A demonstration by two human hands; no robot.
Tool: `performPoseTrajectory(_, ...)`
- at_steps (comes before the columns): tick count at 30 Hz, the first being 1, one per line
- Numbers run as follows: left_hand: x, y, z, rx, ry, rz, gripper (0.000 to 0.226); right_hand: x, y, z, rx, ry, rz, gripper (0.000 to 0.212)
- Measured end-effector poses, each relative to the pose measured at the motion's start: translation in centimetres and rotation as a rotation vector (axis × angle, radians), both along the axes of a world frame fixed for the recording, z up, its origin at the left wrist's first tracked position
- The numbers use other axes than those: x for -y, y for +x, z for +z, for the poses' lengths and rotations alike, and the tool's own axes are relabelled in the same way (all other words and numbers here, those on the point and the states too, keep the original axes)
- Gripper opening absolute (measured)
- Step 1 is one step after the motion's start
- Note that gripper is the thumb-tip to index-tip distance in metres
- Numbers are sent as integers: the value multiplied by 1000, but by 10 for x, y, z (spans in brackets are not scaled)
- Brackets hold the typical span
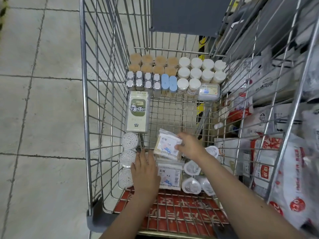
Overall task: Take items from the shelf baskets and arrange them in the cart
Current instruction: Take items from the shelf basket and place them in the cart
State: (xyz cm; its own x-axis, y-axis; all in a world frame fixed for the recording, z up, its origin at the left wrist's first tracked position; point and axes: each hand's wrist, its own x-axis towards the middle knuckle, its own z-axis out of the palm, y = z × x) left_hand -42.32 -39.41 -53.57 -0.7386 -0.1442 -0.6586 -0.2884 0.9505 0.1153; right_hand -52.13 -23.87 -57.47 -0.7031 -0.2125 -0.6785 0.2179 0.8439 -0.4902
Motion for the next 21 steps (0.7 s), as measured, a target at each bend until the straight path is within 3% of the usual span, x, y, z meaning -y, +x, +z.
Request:
performPoseTrajectory(7, 1, -2, -2, 28, 9, -20, 92, 1, 0, 10, -95, 123, 246, 50)
performPoseTrajectory(21, 12, -10, 7, 76, 89, -123, 84, -7, 23, 29, -146, 130, 149, 59)
